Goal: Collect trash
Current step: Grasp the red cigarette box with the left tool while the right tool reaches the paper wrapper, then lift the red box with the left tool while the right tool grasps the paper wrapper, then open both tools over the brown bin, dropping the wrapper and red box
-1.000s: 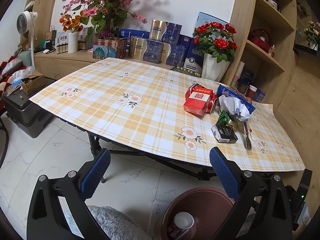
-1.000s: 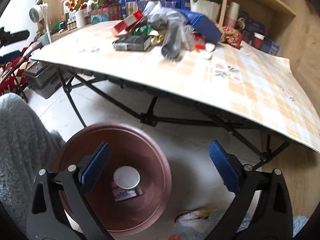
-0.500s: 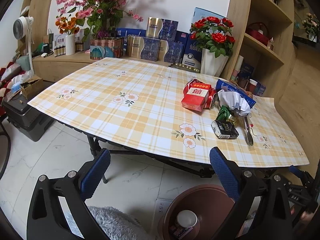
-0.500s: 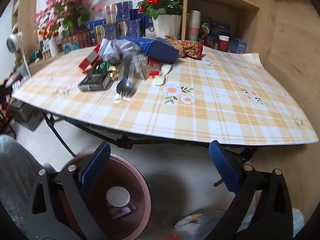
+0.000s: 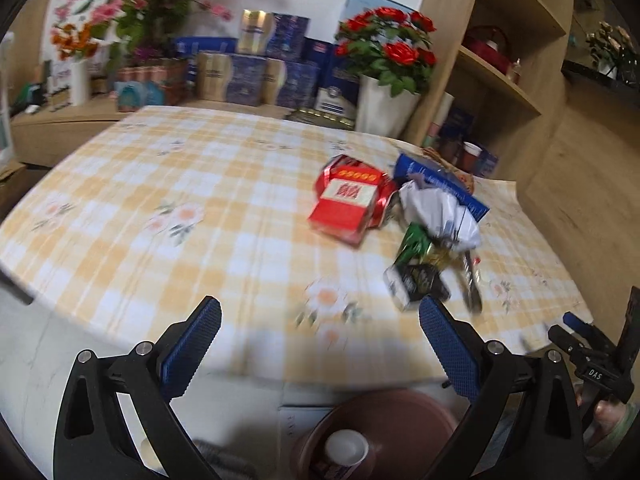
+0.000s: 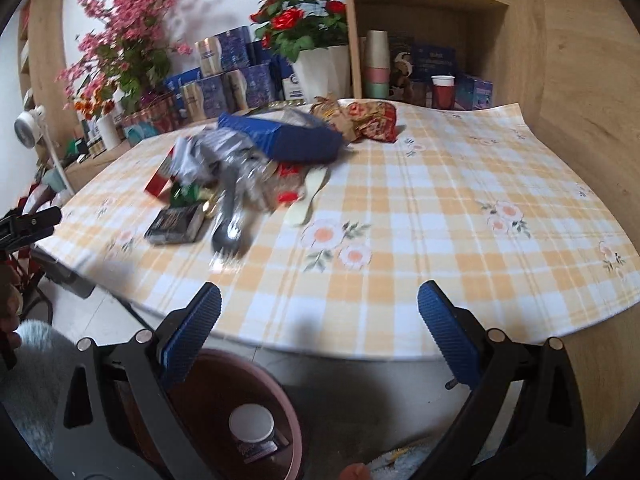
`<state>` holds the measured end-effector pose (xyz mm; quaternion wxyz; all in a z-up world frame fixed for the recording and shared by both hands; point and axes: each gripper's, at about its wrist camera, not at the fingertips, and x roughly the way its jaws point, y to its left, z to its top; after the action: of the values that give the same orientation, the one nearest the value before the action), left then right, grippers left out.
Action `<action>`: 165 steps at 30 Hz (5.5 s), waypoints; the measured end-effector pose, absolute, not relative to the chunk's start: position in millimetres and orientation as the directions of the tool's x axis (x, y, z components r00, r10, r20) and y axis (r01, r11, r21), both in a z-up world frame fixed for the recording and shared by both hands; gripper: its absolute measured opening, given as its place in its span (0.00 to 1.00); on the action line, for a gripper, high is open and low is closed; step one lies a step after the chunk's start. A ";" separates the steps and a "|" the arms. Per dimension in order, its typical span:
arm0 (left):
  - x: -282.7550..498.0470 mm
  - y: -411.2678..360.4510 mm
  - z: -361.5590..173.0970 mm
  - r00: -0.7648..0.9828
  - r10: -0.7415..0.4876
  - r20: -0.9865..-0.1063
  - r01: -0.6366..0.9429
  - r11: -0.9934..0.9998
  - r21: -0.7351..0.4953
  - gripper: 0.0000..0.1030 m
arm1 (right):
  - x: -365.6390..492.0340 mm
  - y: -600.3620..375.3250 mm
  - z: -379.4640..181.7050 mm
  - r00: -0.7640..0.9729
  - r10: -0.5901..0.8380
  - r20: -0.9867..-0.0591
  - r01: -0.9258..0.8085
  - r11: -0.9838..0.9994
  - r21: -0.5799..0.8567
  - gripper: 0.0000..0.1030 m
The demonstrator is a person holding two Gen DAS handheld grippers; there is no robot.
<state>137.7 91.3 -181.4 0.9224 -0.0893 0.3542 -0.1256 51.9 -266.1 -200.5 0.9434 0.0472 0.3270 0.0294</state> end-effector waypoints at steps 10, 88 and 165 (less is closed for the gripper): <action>271.7 66.3 -204.6 0.553 -0.488 -0.675 0.307 0.873 -0.379 0.94 | 108.3 -280.9 -178.2 0.806 0.097 -0.583 -0.043 0.993 0.105 0.94; 174.7 43.5 -133.1 0.630 -0.555 -0.544 0.377 0.830 -0.411 0.56 | 177.8 -284.6 -62.0 0.808 0.361 -0.466 -0.227 0.920 0.319 0.11; 58.6 -14.1 -268.3 0.332 -0.435 -0.837 0.430 0.860 -0.276 0.56 | -6.7 -293.0 -223.0 0.759 -0.014 -0.651 0.086 0.993 0.080 0.94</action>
<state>58.6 -14.1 -268.3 0.8161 -0.0023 0.5135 -0.2650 -6.7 -293.0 -223.0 0.9363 0.0524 0.3463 -0.0266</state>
